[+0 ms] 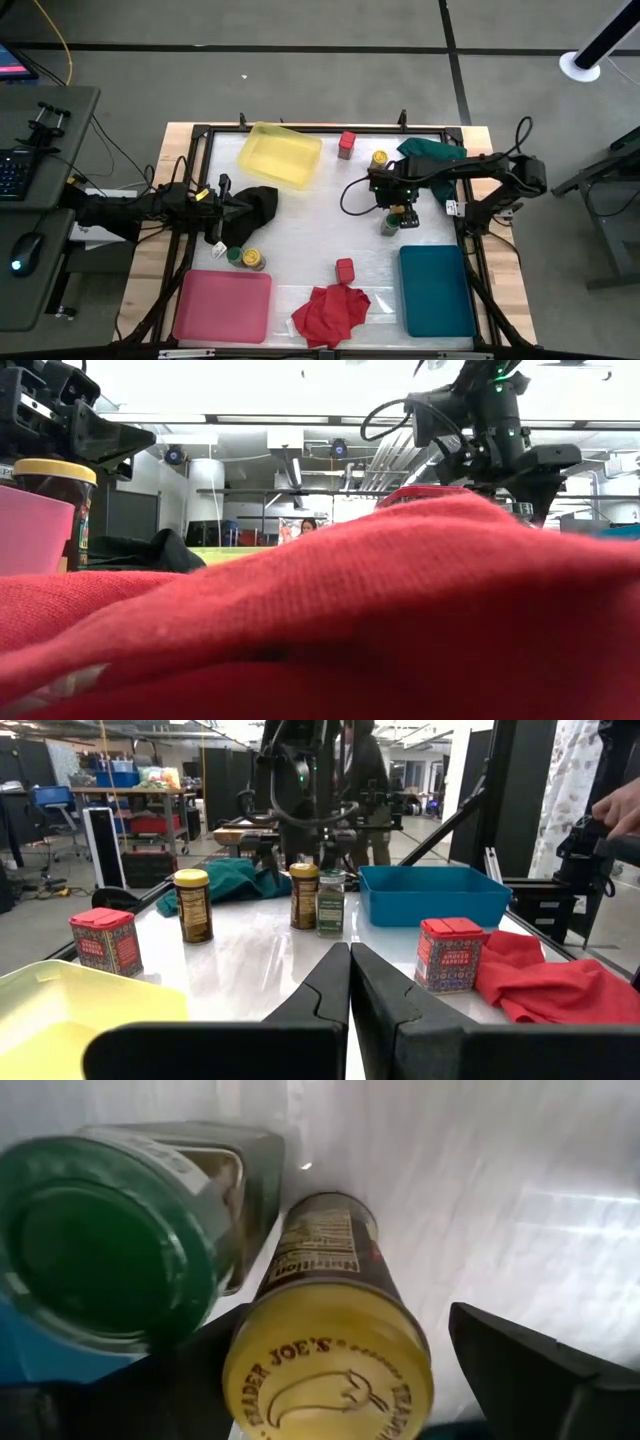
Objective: Sort spices by type
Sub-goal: Put the middle right yellow seasoning bottle into the blue bin
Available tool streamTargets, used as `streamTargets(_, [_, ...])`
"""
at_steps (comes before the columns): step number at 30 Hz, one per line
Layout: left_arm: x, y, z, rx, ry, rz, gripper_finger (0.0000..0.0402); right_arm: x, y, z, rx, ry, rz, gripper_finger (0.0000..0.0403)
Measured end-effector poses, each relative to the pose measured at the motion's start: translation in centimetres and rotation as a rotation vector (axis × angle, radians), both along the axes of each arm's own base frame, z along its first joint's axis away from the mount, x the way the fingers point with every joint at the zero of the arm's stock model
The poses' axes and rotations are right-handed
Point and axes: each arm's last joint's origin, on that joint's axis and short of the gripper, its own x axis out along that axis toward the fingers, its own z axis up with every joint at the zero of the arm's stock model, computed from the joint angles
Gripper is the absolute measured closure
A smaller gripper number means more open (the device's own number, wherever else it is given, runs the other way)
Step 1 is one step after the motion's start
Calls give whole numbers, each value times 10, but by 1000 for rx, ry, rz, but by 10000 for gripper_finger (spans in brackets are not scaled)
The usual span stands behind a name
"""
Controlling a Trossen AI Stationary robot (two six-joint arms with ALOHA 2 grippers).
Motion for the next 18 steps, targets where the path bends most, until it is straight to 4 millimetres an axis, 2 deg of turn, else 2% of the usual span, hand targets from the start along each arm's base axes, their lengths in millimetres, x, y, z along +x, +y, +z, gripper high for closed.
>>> streamTargets(4, [0,0,0,0,0,0,401,1,-1,-3,-14,17,-16,123])
streamTargets(8, [0,0,0,0,0,0,401,-2,0,-1,-15,26,-41,189])
streamTargets(9, [0,0,0,0,0,0,401,-3,0,1,-15,24,-47,195])
streamTargets(14, [0,0,0,0,0,0,401,-18,2,26,-30,11,-80,194])
streamTargets(18, [0,0,0,0,0,0,401,-43,6,57,-66,-5,-187,194])
